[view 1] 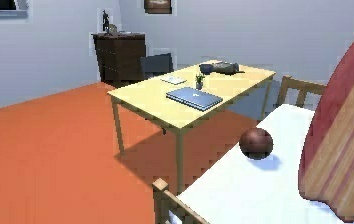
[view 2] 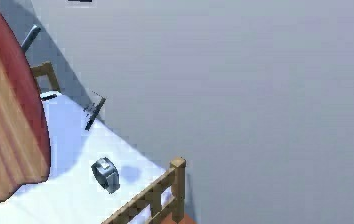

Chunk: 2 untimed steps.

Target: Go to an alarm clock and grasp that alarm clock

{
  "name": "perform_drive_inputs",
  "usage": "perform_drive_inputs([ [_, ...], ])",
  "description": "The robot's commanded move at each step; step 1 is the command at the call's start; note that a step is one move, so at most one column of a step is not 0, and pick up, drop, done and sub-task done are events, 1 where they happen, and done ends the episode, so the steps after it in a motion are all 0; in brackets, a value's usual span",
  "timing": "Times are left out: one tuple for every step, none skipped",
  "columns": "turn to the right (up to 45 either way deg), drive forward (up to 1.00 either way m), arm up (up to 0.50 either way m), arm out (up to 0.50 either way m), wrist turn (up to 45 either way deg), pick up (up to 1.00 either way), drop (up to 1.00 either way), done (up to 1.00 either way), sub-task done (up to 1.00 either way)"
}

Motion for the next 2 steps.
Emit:
perform_drive_inputs([
  [-21.0, 0.0, 0.0, 0.0, 0.0, 0.0, 0.0, 0.0, 0.0],
  [0.0, 0.0, 0.5, 0.0, 0.0, 0.0, 0.0, 0.0, 0.0],
])
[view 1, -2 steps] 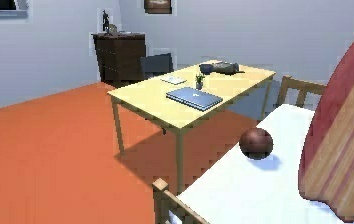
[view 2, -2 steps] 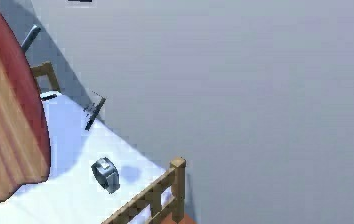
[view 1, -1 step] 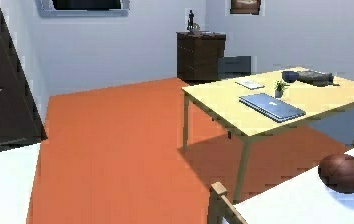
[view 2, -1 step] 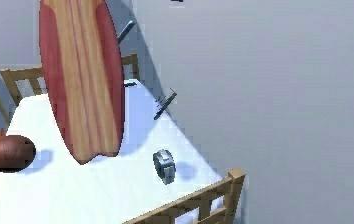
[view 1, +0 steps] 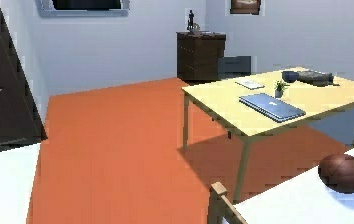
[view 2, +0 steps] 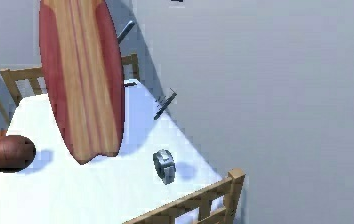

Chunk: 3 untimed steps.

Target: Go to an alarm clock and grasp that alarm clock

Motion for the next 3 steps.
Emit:
perform_drive_inputs([
  [0.0, 0.0, 0.04, 0.0, 0.0, 0.0, 0.0, 0.0, 0.0],
  [0.0, 0.0, 0.0, 0.5, 0.0, 0.0, 0.0, 0.0, 0.0],
  [0.0, 0.0, 0.0, 0.0, 45.0, 0.0, 0.0, 0.0, 0.0],
])
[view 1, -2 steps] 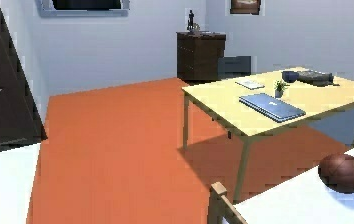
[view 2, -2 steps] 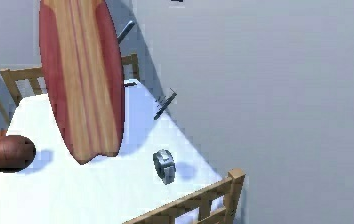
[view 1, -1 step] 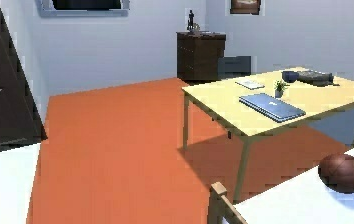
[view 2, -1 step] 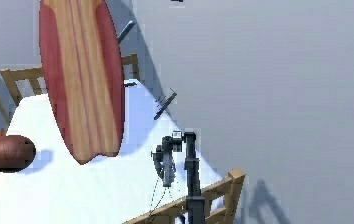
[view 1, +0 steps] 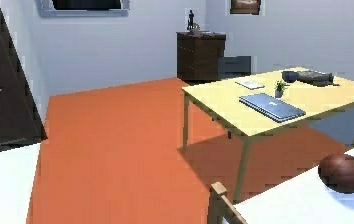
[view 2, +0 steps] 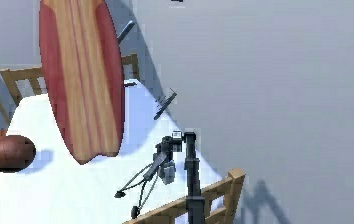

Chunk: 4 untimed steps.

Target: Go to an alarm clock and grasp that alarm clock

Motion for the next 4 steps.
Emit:
perform_drive_inputs([
  [0.0, 0.0, 0.0, 0.0, 45.0, 0.0, 0.0, 0.0, 0.0],
  [0.0, 0.0, 0.0, 0.0, 45.0, 0.0, 0.0, 0.0, 0.0],
  [0.0, 0.0, 0.0, 0.0, 33.0, 0.0, 0.0, 0.0, 0.0],
  [0.0, 0.0, -0.3, 0.0, 0.0, 0.0, 0.0, 0.0, 0.0],
])
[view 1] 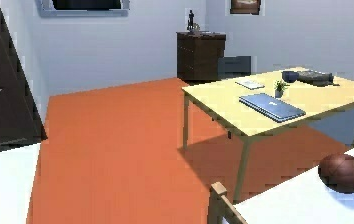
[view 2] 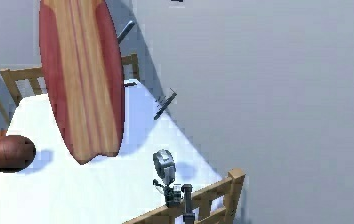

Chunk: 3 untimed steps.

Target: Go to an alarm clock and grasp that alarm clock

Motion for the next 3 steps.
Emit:
perform_drive_inputs([
  [0.0, 0.0, 0.0, 0.0, 0.0, 1.0, 0.0, 0.0, 0.0],
  [0.0, 0.0, 0.1, 0.0, 0.0, 0.0, 0.0, 0.0, 0.0],
  [0.0, 0.0, 0.0, 0.0, 0.0, 0.0, 0.0, 1.0, 0.0],
])
